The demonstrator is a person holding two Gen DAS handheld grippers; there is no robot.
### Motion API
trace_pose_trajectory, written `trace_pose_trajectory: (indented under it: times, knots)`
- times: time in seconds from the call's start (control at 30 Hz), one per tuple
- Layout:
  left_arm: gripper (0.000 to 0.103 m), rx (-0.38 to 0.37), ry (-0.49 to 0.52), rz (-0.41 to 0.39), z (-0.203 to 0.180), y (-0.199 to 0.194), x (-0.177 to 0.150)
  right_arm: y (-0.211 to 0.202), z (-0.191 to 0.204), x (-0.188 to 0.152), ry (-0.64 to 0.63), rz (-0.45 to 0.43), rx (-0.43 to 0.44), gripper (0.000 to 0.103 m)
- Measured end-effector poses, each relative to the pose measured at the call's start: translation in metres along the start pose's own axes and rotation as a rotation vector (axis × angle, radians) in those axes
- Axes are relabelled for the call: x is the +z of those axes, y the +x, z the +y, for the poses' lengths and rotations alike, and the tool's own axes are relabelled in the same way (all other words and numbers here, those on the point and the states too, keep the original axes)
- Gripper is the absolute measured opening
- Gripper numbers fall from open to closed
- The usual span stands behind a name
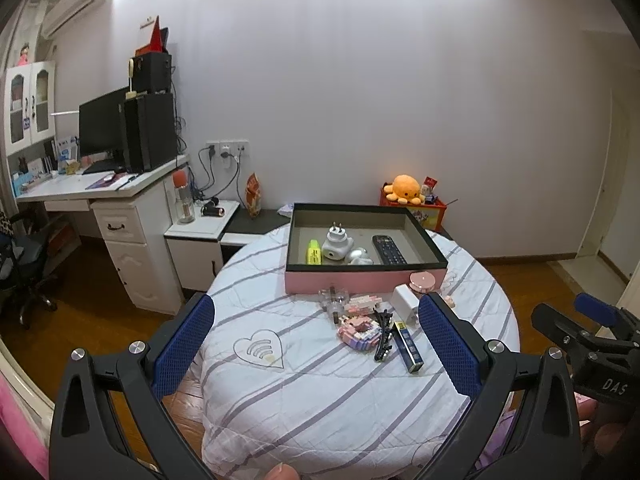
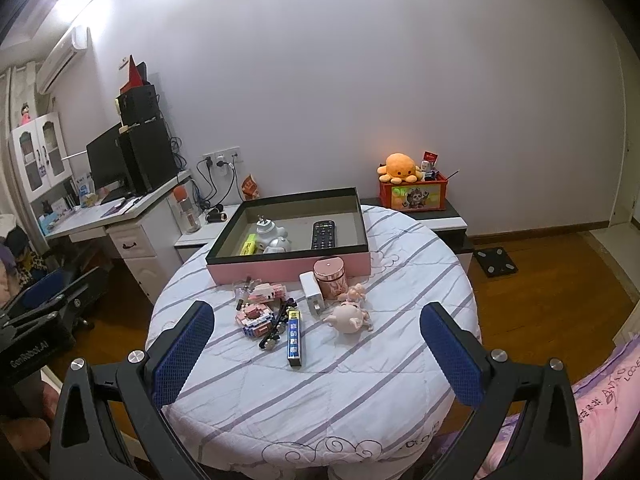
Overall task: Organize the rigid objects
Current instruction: 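Withdraw both tools from the box toward the remaining items, then grasp the pink block donut with the left tool while the right tool grasps the pink pig figurine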
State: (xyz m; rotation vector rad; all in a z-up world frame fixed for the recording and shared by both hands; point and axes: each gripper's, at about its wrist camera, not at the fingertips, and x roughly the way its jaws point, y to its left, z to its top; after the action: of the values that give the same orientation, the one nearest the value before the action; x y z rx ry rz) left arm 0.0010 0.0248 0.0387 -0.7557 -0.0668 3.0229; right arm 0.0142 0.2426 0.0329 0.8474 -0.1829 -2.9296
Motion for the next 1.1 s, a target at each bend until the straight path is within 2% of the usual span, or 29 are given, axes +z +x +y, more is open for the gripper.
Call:
trace_pose_trajectory:
  times: [0.33,0.73,1.1]
  knots:
    - [0.103,-0.009,-0.001,0.104,-0.006,0.046,-0.022,0.037,-0.015,-0.013,0.017,0.095,-0.015,0.103]
    - [0.103,-0.023,0.001,0.271,-0.028,0.148,-0.049,0.111,-0.046,-0.024,0.046,0.220,-0.065,0.103]
    - [0.103,-0.029,-0.034,0.382,-0.044,0.224,-0.065,0.165,-0.061,-0.030,0.053,0.299,-0.043,0.103]
